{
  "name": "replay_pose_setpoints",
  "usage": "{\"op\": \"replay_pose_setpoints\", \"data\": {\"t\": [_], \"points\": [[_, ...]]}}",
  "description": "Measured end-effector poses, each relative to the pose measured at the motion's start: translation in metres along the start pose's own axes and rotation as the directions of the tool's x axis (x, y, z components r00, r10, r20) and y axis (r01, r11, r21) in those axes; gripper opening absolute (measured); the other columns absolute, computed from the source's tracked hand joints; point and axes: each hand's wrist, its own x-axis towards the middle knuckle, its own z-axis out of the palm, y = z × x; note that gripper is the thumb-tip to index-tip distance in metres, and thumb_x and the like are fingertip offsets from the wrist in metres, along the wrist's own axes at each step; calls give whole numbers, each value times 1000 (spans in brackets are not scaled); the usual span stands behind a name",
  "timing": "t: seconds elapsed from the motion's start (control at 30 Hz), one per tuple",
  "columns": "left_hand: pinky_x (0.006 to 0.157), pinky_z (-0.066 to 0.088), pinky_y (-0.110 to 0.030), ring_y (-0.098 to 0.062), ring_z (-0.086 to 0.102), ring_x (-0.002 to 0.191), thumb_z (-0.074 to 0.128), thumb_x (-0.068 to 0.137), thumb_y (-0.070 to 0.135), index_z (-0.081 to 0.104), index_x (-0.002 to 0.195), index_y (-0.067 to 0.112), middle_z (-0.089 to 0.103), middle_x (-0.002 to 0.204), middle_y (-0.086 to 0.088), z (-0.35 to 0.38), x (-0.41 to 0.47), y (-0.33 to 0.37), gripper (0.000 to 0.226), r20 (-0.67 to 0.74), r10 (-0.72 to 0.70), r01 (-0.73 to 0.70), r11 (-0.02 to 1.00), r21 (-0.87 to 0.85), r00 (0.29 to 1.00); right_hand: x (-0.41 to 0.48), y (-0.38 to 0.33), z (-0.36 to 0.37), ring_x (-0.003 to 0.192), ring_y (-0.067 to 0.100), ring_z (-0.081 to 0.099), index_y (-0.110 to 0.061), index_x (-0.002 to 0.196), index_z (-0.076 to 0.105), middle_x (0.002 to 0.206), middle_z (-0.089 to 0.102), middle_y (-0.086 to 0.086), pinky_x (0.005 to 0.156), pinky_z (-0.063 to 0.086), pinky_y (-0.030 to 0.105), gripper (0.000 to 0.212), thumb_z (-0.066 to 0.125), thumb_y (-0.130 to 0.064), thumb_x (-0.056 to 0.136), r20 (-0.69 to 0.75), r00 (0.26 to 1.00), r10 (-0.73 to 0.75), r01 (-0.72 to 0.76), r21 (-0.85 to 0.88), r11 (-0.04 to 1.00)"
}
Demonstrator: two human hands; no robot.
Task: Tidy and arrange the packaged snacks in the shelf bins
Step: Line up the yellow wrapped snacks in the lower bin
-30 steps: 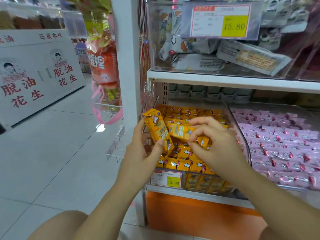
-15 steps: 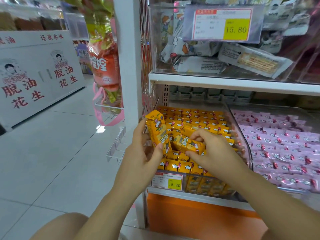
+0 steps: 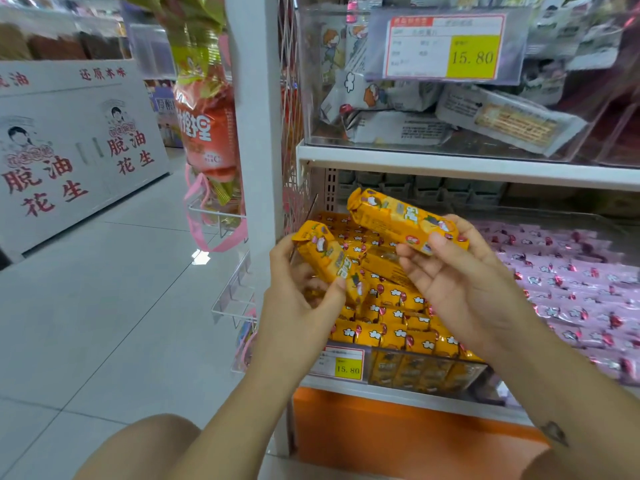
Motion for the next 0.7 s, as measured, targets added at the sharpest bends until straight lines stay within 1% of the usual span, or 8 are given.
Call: {"op": "replay_pose_setpoints", "data": {"t": [0.1, 0.17, 0.27, 0.33, 0.4, 0.5, 0.57, 0.7], "points": [[72, 57, -27, -14, 68, 80, 63, 87, 6, 38, 112, 38, 71, 95, 7, 13, 4, 4, 48, 6, -107, 107, 981, -159, 994, -1, 9, -1, 95, 20, 69, -22, 98, 61, 101, 72, 5, 74, 55, 25, 61, 90, -35, 46, -10, 1000, -14, 14, -78, 997], [74, 59, -33, -12, 70, 83, 61, 88, 6, 38, 115, 36, 71, 94, 9, 20, 6, 6, 47, 21, -159, 159, 955, -250, 987, -2, 13, 0, 97, 13, 67, -25, 96, 64, 104, 71, 0, 76, 54, 22, 55, 87, -42, 49, -45, 999, -31, 22, -186, 982], [74, 59, -33, -14, 71, 85, 62, 89, 7, 37, 115, 32, 68, 100, 1, 28, 9, 5, 43, -1, -207, 194, 917, -348, 978, -6, 17, 2, 100, 13, 66, -22, 102, 62, 107, 70, 0, 84, 50, 28, 39, 70, -28, 65, -78, 997, 5, -24, -247, 969], [72, 57, -28, -14, 71, 87, 62, 88, 8, 38, 110, 33, 67, 103, -1, 30, 9, 5, 41, -11, -222, 200, 896, -396, 975, -7, 20, 3, 107, 16, 64, -22, 107, 60, 116, 66, 2, 90, 51, 36, 41, 67, -24, 67, -75, 994, 81, -97, -250, 963], [72, 57, -27, -10, 71, 87, 62, 88, 6, 39, 109, 33, 68, 101, 3, 31, 9, 3, 41, -13, -231, 204, 885, -418, 973, -7, 22, 3, 109, 21, 64, -21, 111, 59, 119, 65, 5, 89, 53, 44, 43, 68, -20, 69, -61, 984, 165, -173, -188, 967], [79, 57, -31, -6, 70, 84, 64, 88, 7, 39, 112, 34, 70, 93, 10, 26, 9, -1, 44, 20, -233, 224, 904, -365, 972, -5, 20, 4, 105, 28, 66, -19, 116, 56, 115, 67, 9, 84, 56, 45, 47, 66, -12, 70, -49, 964, 261, -264, -72, 962], [84, 56, -34, -7, 69, 90, 67, 88, 15, 41, 119, 34, 70, 99, 8, 16, 11, -1, 45, 80, -215, 228, 941, -249, 973, -3, 16, 4, 103, 28, 67, -16, 113, 55, 113, 67, 10, 82, 57, 40, 46, 64, -8, 69, -58, 959, 276, -277, -3, 961], [77, 53, -19, -7, 67, 95, 59, 91, 15, 54, 113, 34, 69, 99, 12, -21, 15, 1, 29, 119, -166, 168, 986, -14, 979, 4, 11, 2, 97, 23, 69, -15, 109, 54, 112, 64, 11, 82, 56, 34, 48, 63, -5, 63, -104, 971, 215, -215, 18, 976]]}}
